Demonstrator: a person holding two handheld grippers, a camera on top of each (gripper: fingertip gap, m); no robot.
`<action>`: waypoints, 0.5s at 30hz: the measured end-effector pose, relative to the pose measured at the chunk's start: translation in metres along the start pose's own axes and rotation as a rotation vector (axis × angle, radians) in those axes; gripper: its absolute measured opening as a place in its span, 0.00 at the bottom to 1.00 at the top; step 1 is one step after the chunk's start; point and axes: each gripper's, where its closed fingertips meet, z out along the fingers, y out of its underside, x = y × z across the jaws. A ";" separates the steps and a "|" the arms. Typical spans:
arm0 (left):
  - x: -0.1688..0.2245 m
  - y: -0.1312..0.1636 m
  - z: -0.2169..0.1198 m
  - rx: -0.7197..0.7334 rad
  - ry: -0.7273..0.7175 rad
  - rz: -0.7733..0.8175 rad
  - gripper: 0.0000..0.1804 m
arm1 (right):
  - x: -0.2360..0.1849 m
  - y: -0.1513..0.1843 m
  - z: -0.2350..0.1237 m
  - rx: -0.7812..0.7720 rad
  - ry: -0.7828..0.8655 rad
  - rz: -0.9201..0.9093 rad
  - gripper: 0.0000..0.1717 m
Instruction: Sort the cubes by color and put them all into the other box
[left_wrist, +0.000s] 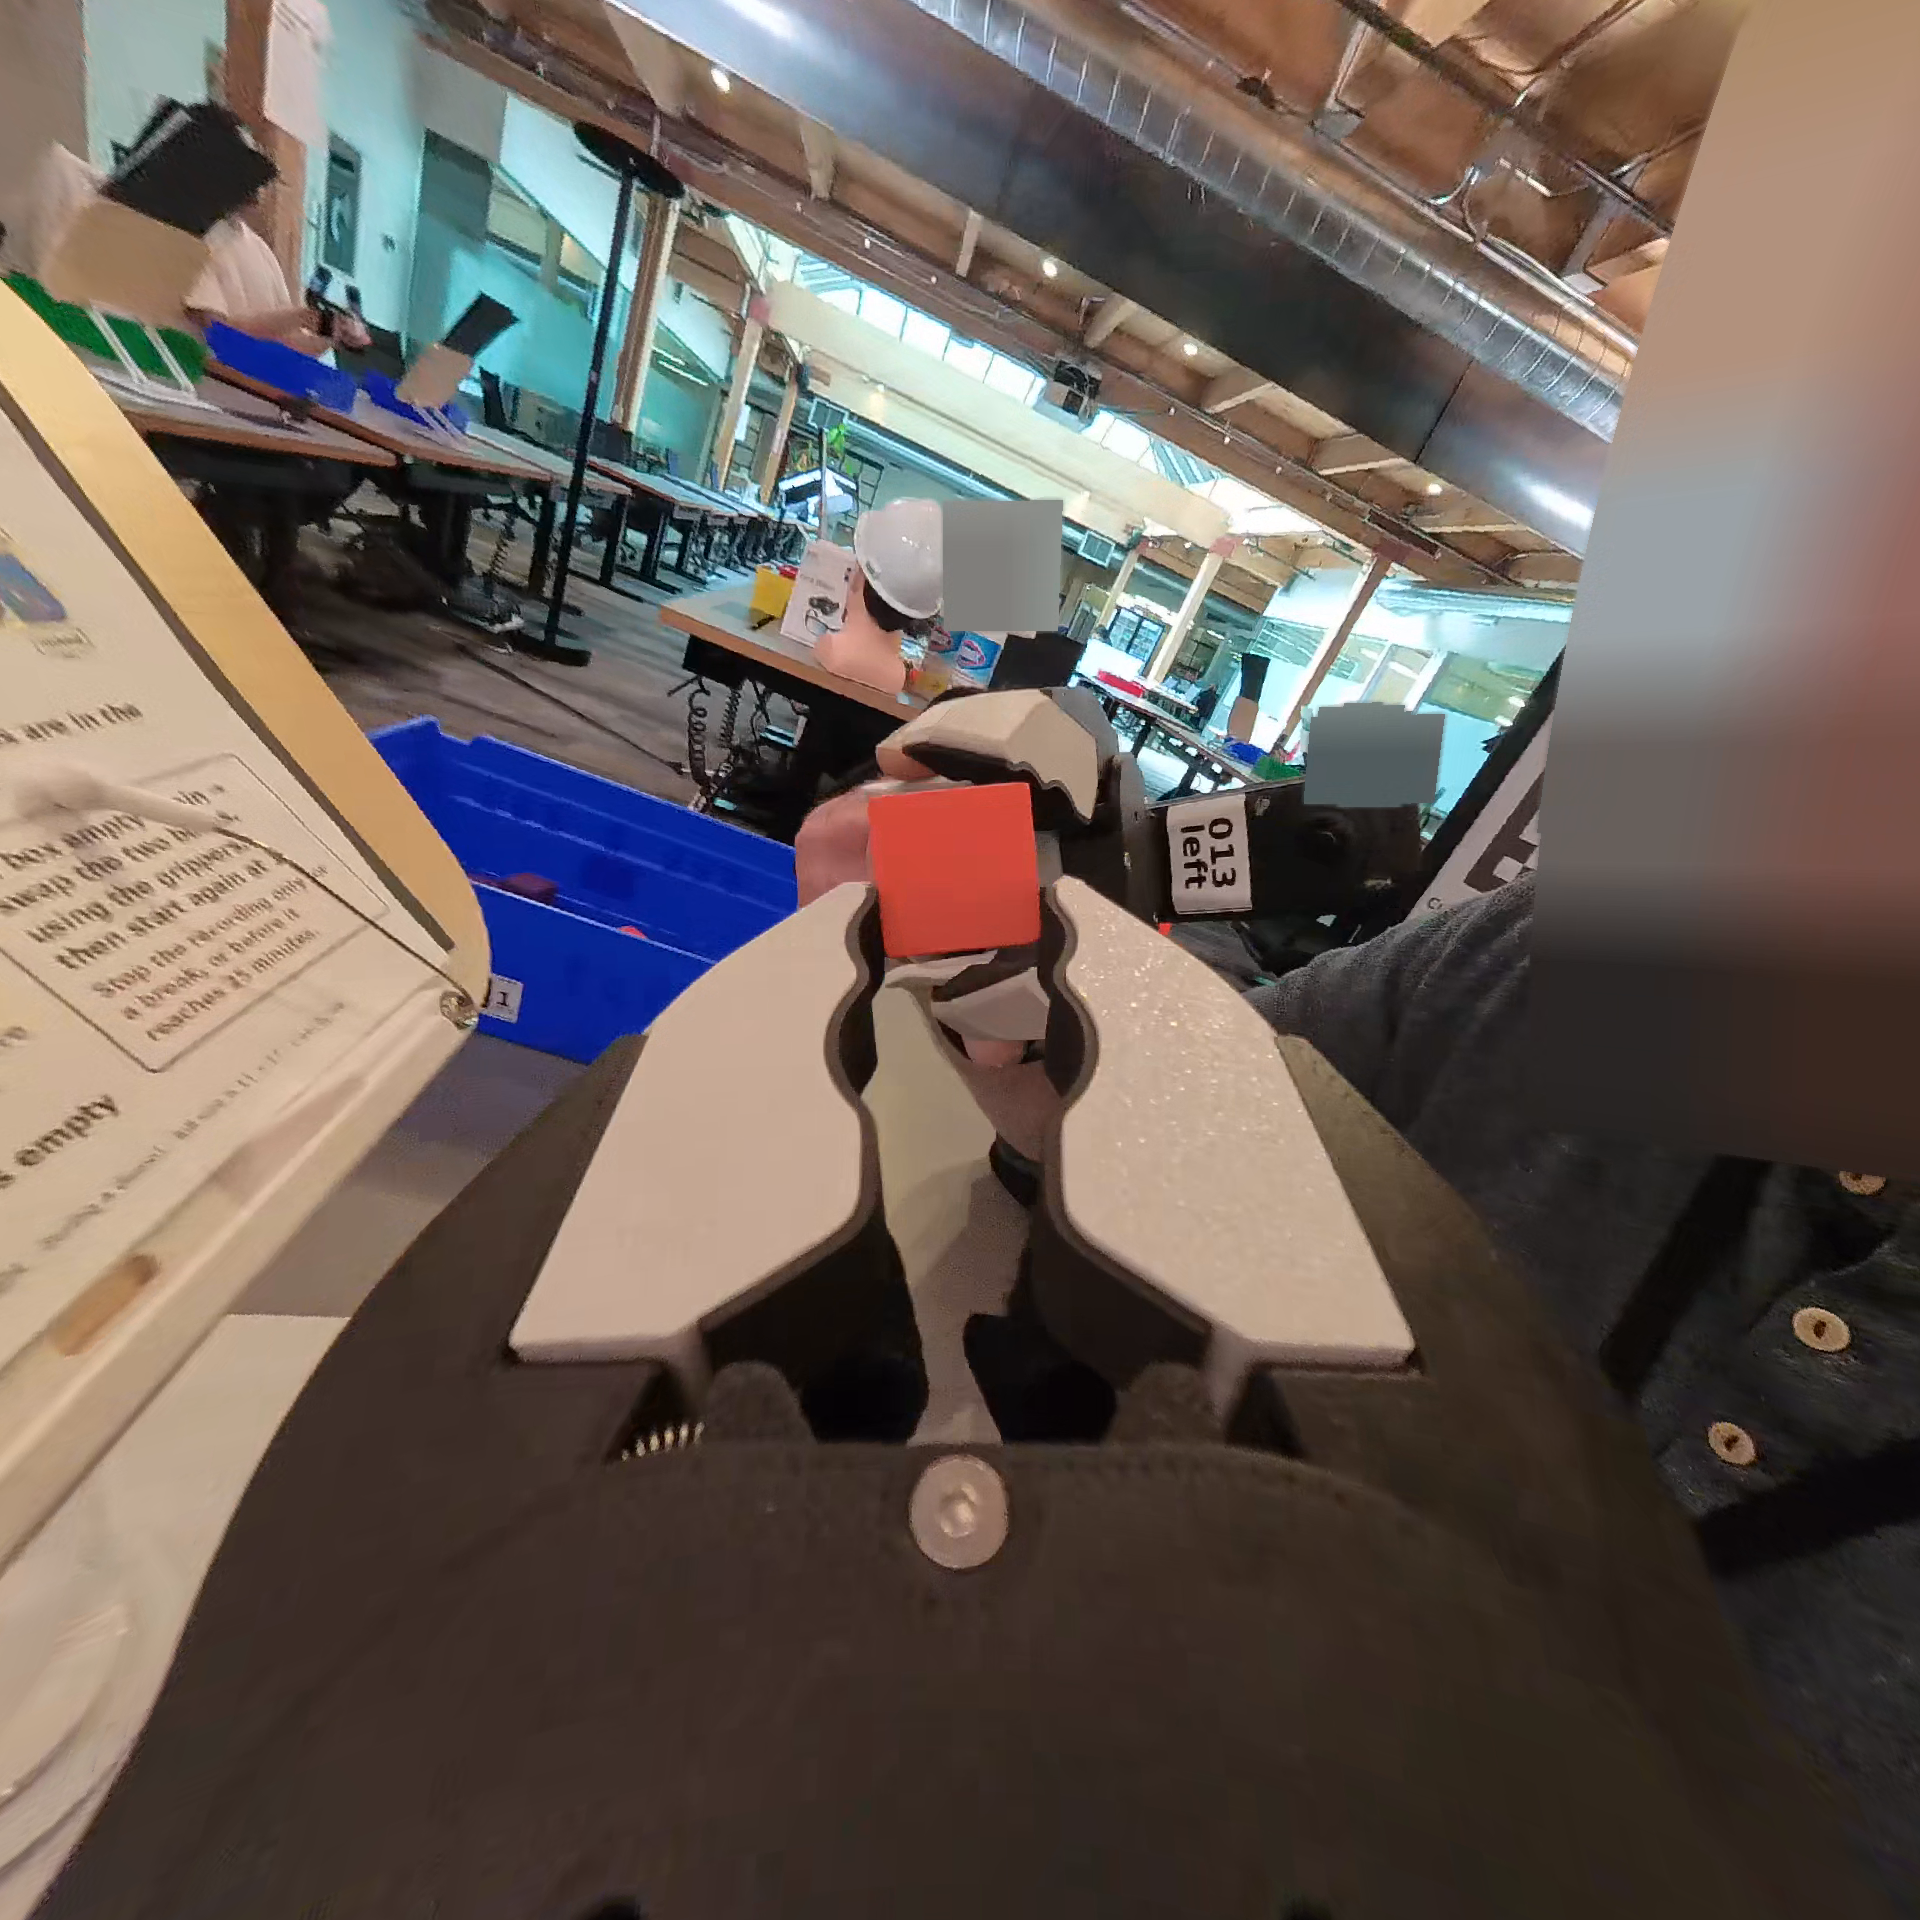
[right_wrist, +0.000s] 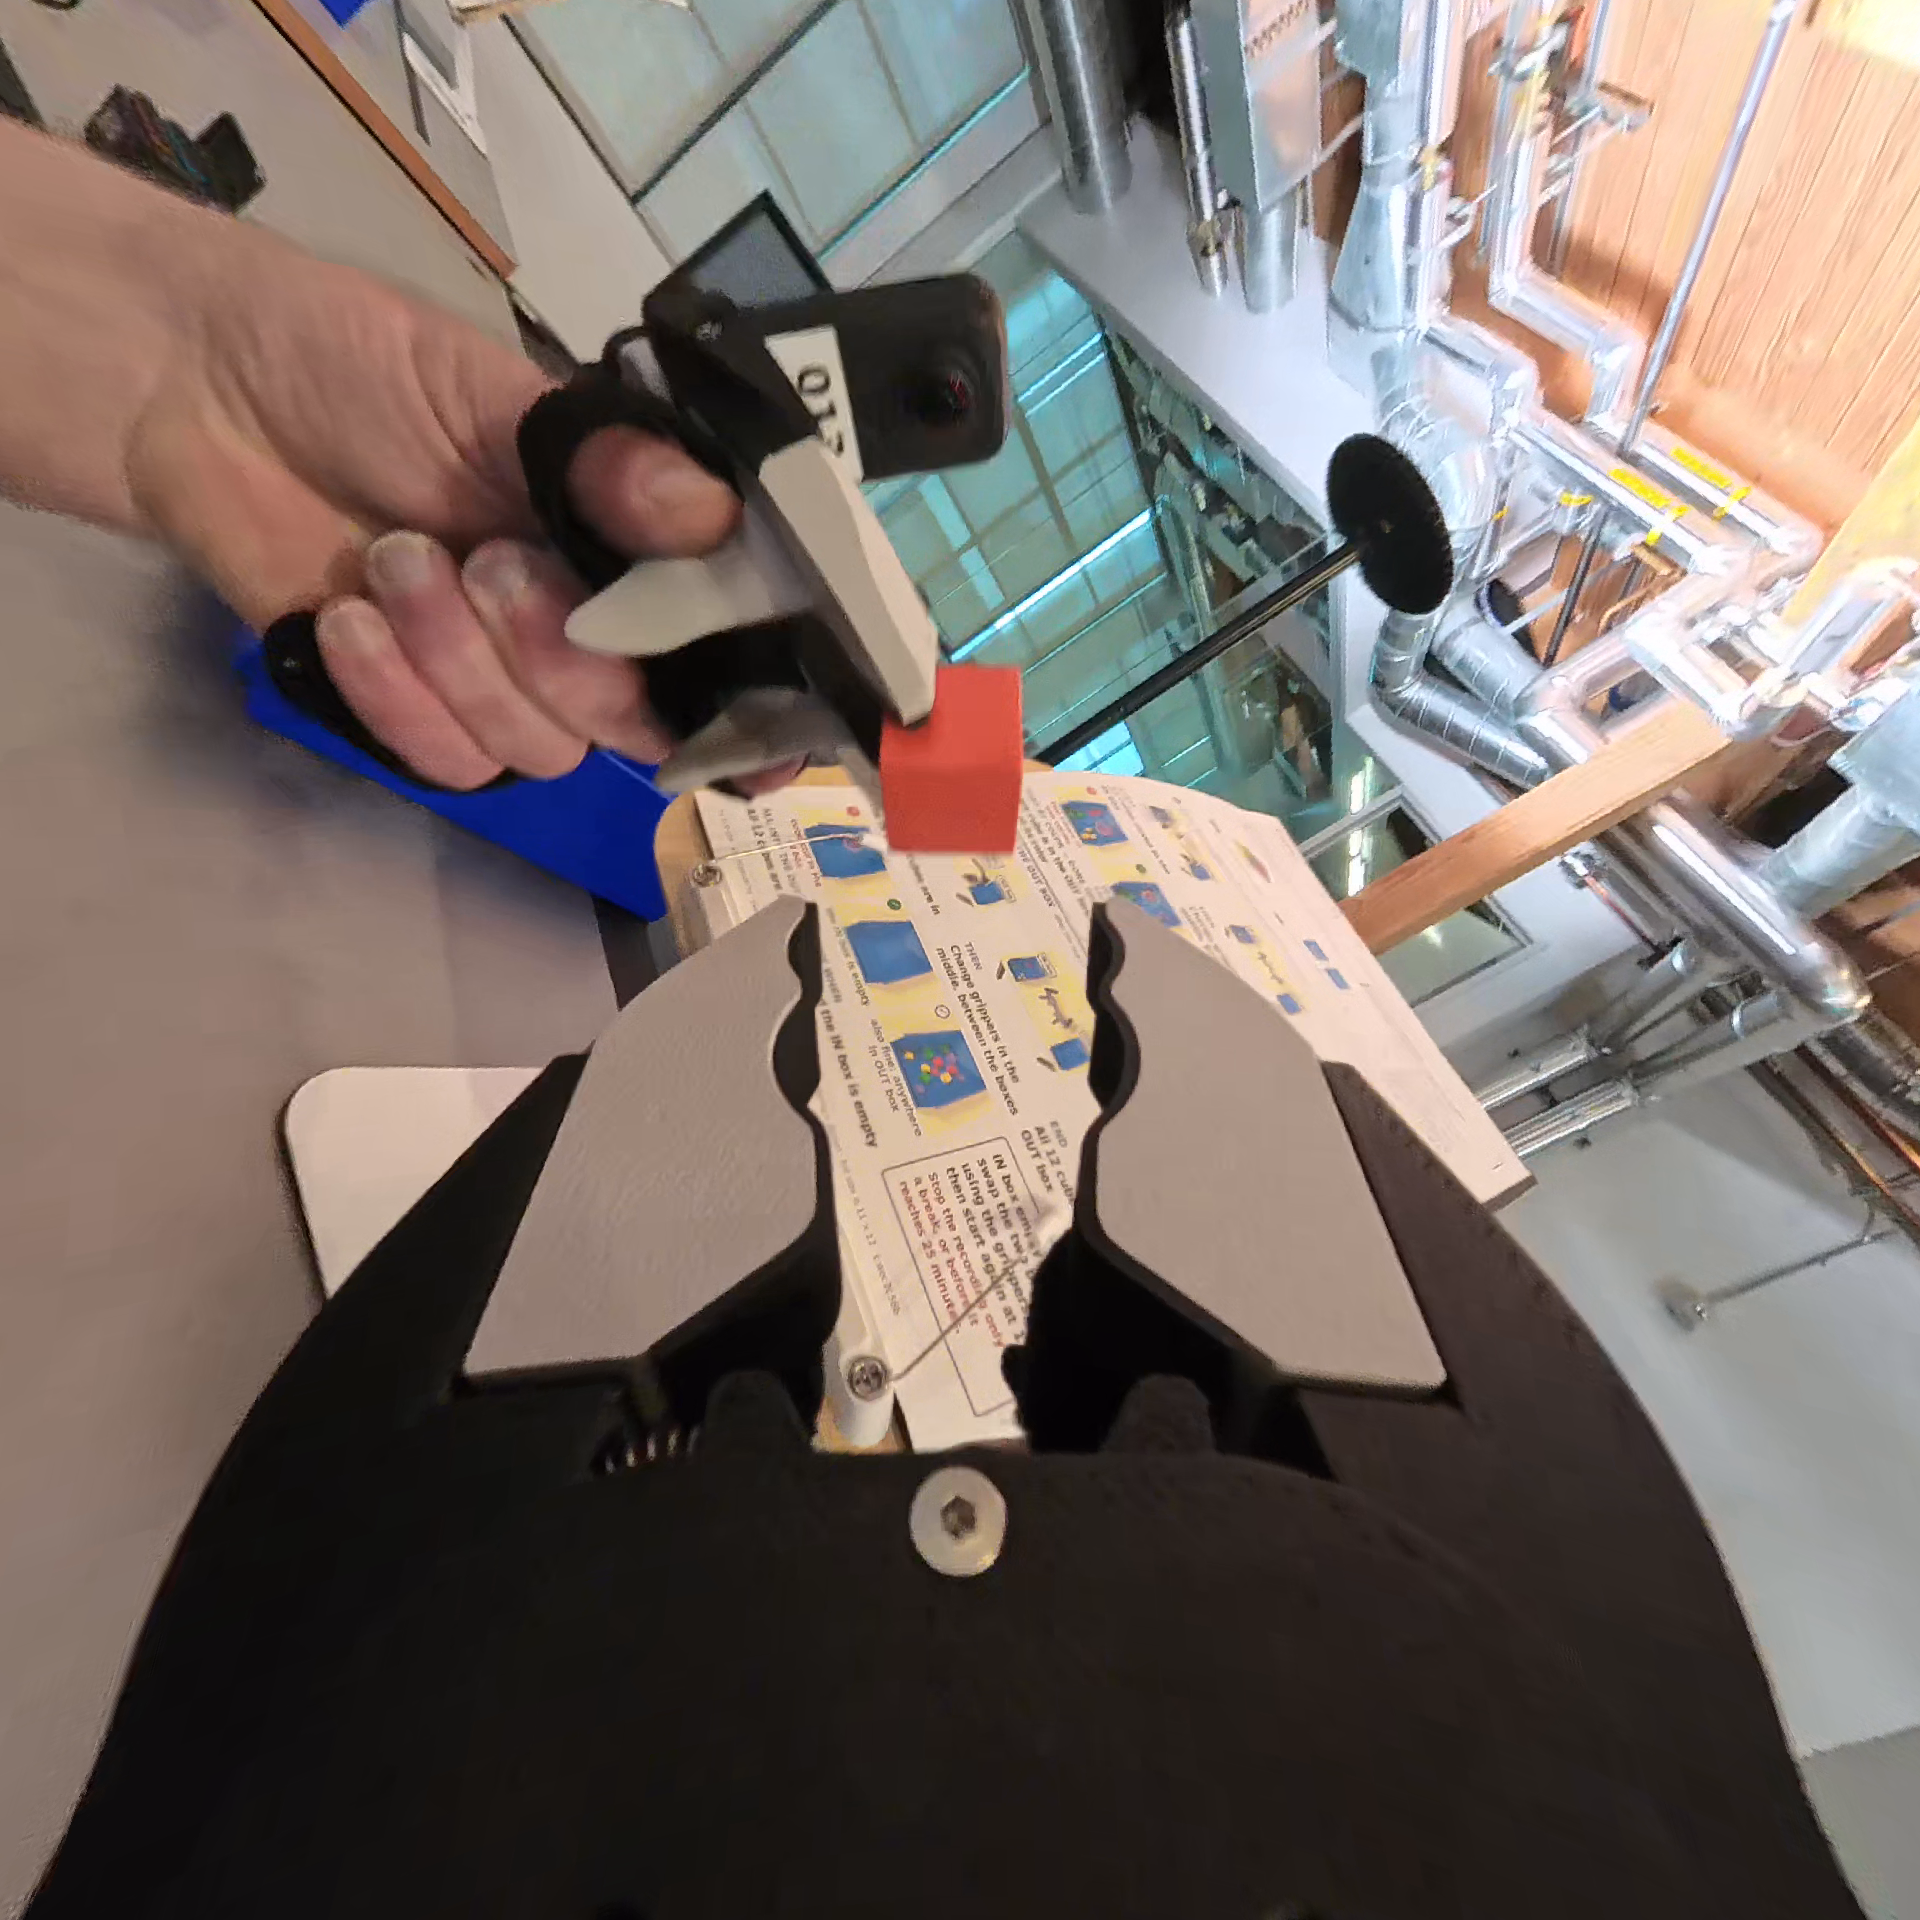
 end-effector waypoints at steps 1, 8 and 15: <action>0.001 0.004 0.004 -0.006 0.013 -0.012 0.16 | -0.001 -0.001 0.001 0.005 0.003 0.002 0.29; 0.001 0.024 0.021 -0.025 0.084 -0.100 0.16 | -0.013 -0.003 0.005 0.021 -0.003 -0.029 0.22; 0.006 0.021 0.021 0.004 0.121 -0.118 0.16 | -0.008 -0.007 0.002 0.025 0.000 -0.029 0.17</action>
